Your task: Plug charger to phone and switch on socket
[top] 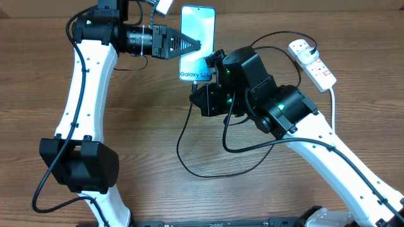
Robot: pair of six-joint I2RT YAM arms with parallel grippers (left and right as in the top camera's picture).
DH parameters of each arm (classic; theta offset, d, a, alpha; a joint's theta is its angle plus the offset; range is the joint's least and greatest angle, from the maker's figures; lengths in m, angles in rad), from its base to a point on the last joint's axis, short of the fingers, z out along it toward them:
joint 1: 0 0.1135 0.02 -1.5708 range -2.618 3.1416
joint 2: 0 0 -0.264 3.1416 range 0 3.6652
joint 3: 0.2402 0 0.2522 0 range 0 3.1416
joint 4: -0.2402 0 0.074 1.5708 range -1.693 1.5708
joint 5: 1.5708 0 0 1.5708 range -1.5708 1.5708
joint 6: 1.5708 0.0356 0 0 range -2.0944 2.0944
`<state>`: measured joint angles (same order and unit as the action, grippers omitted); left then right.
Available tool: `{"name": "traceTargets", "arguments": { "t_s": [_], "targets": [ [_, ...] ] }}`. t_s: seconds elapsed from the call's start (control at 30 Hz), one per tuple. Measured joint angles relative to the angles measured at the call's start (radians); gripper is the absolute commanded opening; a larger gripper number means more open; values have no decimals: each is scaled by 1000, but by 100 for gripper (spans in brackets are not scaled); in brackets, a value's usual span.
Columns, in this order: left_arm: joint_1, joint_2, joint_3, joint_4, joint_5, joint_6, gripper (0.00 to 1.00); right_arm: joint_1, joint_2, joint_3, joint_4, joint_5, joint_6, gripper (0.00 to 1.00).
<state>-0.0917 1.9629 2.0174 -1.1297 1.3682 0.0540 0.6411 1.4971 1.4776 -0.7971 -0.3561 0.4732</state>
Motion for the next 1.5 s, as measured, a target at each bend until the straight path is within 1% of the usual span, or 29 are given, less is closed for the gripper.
{"name": "traceTargets", "arguments": {
  "t_s": [0.63,1.07,1.33,1.5],
  "targets": [
    [0,0,0,-23,7,10,4,0,0,0,-4,-3,-3,4],
    [0,0,0,-26,19,52,4,0,0,0,-3,-3,-3,4],
    [0,0,0,-94,14,116,4,-13,0,16,-56,-21,-15,4],
    [0,0,0,-98,12,138,4,-33,0,17,-67,-45,-23,4]
  ]
}}
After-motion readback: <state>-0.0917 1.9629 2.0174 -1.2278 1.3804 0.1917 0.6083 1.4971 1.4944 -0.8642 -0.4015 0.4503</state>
